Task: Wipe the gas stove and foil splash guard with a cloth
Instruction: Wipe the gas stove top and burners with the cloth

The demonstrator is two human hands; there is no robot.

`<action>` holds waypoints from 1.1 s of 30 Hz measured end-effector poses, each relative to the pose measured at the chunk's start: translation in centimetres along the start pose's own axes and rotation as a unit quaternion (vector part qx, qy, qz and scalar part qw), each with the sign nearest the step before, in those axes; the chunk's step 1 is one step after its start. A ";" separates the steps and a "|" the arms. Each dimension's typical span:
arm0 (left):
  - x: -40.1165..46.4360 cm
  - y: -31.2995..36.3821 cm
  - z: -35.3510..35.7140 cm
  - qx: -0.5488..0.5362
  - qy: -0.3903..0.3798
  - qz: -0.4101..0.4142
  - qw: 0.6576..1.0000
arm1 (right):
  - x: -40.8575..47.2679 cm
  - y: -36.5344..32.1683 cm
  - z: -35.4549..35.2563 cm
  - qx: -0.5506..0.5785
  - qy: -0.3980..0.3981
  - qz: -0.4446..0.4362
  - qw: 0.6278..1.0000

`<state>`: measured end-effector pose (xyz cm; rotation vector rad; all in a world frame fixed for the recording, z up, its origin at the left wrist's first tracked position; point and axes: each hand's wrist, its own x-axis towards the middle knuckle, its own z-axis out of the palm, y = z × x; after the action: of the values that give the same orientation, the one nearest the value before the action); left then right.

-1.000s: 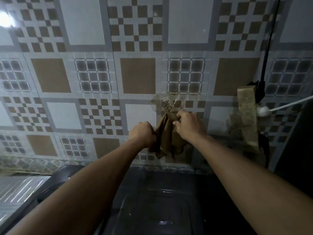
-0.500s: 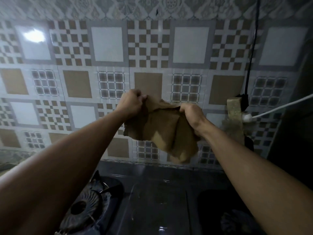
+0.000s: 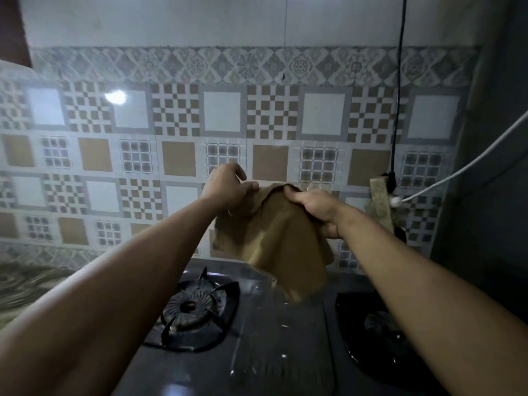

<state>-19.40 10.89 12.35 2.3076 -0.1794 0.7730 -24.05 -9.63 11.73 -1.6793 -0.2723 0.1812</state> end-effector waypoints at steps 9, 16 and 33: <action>-10.1 -3.6 -4.9 -0.123 -0.198 -0.226 0.946 | -3.6 0.6 6.5 0.109 0.034 0.042 0.993; -16.0 -8.2 -6.2 -0.354 -0.352 -0.363 0.787 | -5.7 1.4 12.1 0.077 0.048 0.053 0.994; -20.3 -6.9 -9.8 -0.477 -0.369 -0.425 0.675 | -10.3 1.5 14.2 0.038 0.047 0.036 0.998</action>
<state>-38.39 20.83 2.44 1.2533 0.1362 -0.6657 -37.75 0.81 8.06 -1.6184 -0.1324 0.1645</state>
